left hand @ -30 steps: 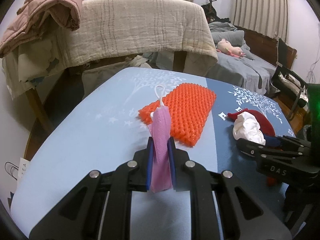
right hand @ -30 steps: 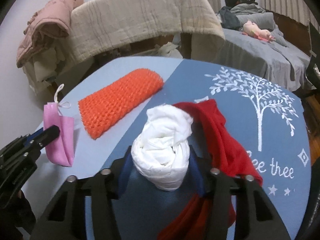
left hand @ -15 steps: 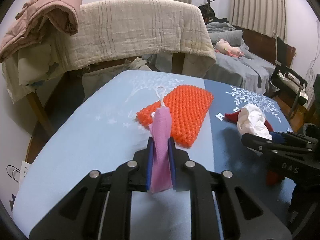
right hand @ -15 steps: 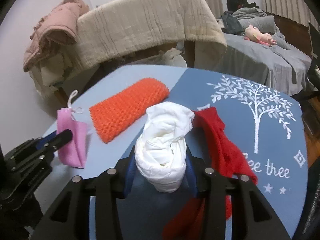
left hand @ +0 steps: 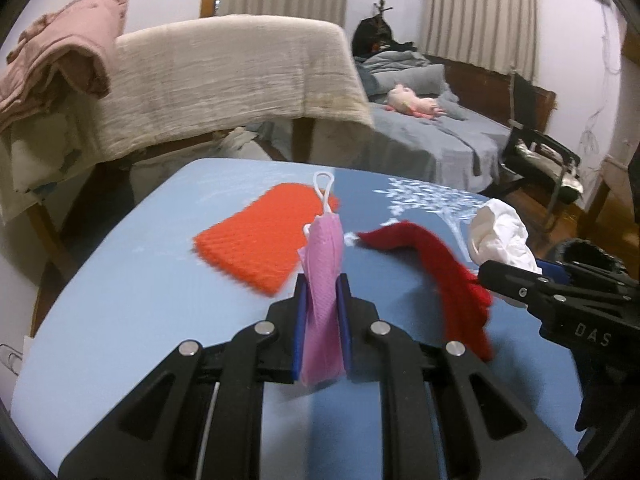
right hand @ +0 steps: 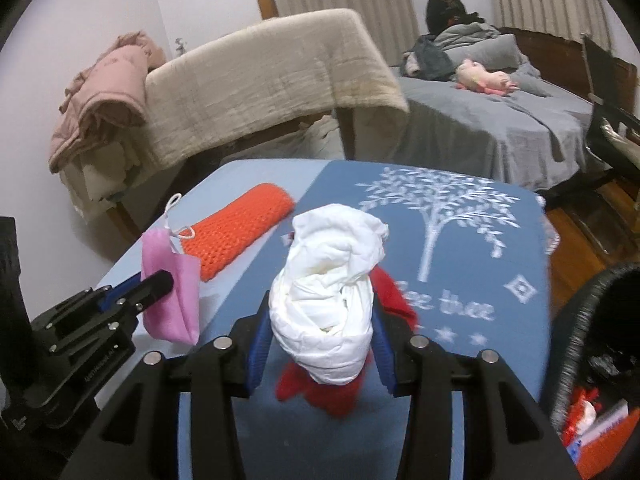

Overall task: Collect trash
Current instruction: 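Carry the pink mask and white cloth over the bin with both tools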

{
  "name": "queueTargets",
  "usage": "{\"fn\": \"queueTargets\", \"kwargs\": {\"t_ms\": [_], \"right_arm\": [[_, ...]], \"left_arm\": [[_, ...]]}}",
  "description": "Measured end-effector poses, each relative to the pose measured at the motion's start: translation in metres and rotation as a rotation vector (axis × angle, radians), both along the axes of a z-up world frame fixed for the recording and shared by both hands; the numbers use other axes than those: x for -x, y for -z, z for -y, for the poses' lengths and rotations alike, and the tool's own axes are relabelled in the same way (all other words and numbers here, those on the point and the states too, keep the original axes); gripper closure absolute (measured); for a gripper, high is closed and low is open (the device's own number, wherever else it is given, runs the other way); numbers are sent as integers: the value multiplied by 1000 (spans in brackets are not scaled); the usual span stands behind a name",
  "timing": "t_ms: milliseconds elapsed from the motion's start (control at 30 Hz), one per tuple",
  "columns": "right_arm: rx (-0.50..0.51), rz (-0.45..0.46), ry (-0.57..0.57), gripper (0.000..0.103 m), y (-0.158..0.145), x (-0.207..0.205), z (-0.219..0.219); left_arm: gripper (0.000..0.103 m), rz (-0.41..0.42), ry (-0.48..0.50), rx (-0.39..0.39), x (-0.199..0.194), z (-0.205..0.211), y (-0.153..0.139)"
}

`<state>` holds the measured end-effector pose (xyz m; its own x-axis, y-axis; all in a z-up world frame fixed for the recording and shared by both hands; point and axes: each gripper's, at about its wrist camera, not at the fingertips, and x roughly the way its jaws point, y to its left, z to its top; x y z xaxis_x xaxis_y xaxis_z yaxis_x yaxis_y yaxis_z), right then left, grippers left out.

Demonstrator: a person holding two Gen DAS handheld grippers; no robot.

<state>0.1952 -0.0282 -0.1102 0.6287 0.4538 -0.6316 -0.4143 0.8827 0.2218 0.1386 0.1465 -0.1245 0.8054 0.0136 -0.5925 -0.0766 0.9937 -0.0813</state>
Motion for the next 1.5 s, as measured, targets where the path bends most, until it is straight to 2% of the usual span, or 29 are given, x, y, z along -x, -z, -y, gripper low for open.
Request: {"fn": "queueTargets", "kwargs": {"t_ms": [500, 1033, 1500], "right_arm": [[-28, 68, 152, 58, -26, 41, 96], [-16, 128, 313, 58, -36, 73, 180], [-17, 140, 468, 58, -37, 99, 250]], "left_arm": [[89, 38, 144, 30, 18, 80, -24], [89, 62, 317, -7, 29, 167, -35], [89, 84, 443, 8, 25, 223, -47]]}}
